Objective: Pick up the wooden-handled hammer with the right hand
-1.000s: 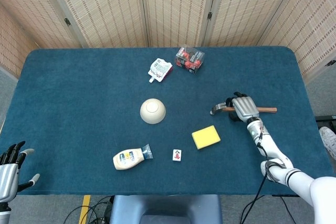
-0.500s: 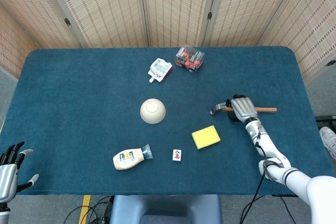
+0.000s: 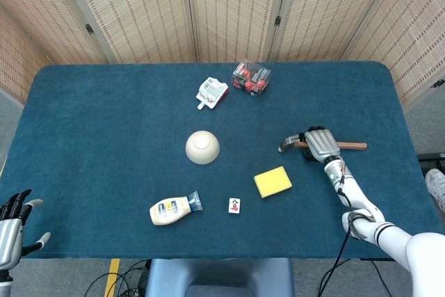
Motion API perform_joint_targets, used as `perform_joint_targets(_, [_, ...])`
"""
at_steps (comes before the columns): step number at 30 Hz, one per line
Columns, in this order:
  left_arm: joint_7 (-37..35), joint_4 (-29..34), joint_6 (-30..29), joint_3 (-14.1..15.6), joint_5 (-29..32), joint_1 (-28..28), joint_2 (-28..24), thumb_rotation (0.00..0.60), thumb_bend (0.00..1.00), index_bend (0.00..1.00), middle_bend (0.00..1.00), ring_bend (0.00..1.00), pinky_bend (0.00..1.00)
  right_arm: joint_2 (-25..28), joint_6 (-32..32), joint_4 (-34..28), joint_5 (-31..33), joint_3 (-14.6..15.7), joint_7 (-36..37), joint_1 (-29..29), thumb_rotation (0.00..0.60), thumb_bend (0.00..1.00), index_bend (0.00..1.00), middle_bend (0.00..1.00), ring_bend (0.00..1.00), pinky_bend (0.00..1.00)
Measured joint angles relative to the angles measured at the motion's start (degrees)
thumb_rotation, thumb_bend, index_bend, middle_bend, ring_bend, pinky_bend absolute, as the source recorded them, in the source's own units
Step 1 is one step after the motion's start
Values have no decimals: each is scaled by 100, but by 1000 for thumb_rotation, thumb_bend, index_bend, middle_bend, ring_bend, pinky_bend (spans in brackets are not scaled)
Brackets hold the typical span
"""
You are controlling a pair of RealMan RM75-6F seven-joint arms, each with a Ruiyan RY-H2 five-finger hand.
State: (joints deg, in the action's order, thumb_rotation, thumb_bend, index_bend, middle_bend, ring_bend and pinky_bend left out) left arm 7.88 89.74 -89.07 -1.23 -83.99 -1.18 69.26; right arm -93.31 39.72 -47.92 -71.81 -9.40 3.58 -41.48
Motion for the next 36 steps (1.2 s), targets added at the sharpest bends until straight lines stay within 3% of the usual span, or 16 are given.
perform_joint_targets(8, [-12, -13, -1, 9, 14, -23, 4, 600, 201, 301, 134, 117, 214, 22, 85, -53, -31, 7, 56, 28, 600, 673, 562, 579, 290, 223])
perform_joint_targets(18, [9, 0, 13, 8, 37, -35, -2, 600, 201, 300, 134, 116, 214, 131, 672, -204, -269, -1, 477, 199, 600, 698, 635, 654, 386, 232])
perform_joint_targets(25, [27, 3, 46, 1, 50, -20, 0, 600, 201, 300, 134, 117, 214, 172, 1364, -223, -624, 63, 919, 393, 600, 733, 715, 738, 525, 401])
perform_joint_targets(32, [46, 19, 50, 0, 48, -18, 1, 600, 201, 299, 134, 116, 214, 266, 1913, -291, -1003, 218, 1255, 574, 600, 754, 728, 783, 613, 621])
perform_joint_targets(36, [57, 24, 55, 0, 51, -18, 1, 600, 201, 298, 134, 117, 214, 342, 2220, -451, -1172, 293, 1325, 676, 600, 764, 735, 799, 637, 663])
